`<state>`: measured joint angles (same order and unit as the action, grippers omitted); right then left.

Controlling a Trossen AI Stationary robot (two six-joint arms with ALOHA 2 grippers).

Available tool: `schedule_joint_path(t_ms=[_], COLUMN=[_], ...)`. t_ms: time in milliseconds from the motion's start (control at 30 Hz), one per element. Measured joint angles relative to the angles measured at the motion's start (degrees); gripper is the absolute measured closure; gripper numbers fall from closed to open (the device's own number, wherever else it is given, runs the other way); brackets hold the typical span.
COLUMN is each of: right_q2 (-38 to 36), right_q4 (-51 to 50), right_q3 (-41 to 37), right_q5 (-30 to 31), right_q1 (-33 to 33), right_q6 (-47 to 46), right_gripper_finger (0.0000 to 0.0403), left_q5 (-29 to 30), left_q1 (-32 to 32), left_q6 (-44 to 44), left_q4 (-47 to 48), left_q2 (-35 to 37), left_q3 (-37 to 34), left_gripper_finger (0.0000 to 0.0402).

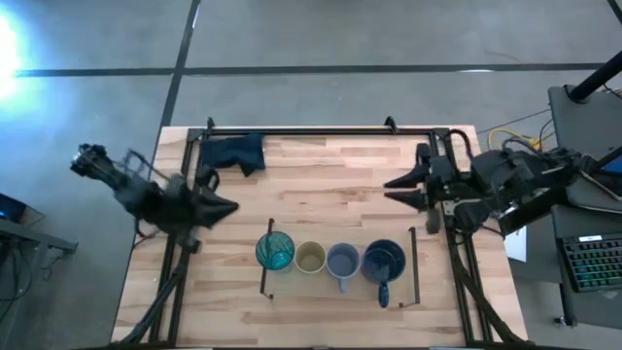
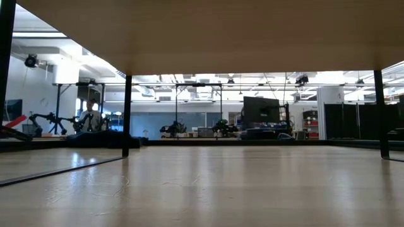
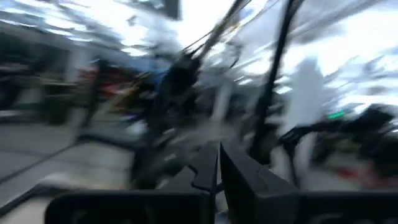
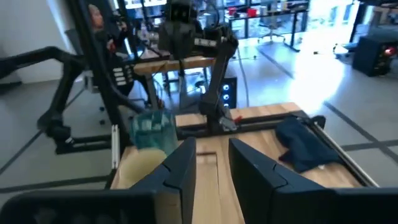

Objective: Stack small to large cups/mugs on shelf
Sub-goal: Return to Home Position

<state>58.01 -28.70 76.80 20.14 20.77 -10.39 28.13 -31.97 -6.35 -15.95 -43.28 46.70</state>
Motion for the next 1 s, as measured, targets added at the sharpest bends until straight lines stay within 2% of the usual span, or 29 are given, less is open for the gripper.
schedule_joint_path(t_ms=[67,133,200,300,467,633,733,900,1000], right_q2=[-5.2,-10.7,-15.9,-22.5,-30.5,-33.3,-32.7,-32.5,-33.1], right_q4=[0.1,0.6,1.5,5.0,6.0,9.3,12.3,14.5,14.5], right_q3=[-4.8,-9.5,-13.9,-19.4,-25.4,-31.5,-34.8,-39.1,-41.4], right_q5=[-2.2,-3.0,-4.2,-5.2,-3.3,-0.9,-0.5,2.5,2.0], right_q1=[-2.4,-5.2,-7.4,-9.4,-12.2,-14.1,-14.9,-17.4,-18.6], right_q6=[0.1,-0.6,-0.8,-0.3,1.0,-2.7,-2.8,-5.6,-8.7], right_gripper_finger=[0.0314,0.0316,0.0317,0.0317,0.0315,0.0314,0.0314,0.0314,0.0314], left_q5=[6.2,8.4,6.7,0.2,-0.2,-0.1,0.3,5.3,6.5], left_q1=[-0.9,-0.4,0.6,2.4,5.9,9.3,10.7,11.6,11.7], left_q6=[0.8,0.9,2.5,7.8,9.8,5.9,3.5,0.9,-2.2], left_q4=[-0.8,-1.1,-6.8,-12.1,-6.1,-3.1,-4.5,-7.1,-6.9], left_q2=[2.2,5.1,7.8,13.3,24.6,33.4,36.6,41.8,41.7], left_q3=[-4.2,-8.7,-12.7,-17.8,-21.3,-27.3,-32.6,-40.4,-43.2], left_gripper_finger=[0.0396,0.0396,0.0396,0.0396,0.0396,0.0396,0.0396,0.0396,0.0396])
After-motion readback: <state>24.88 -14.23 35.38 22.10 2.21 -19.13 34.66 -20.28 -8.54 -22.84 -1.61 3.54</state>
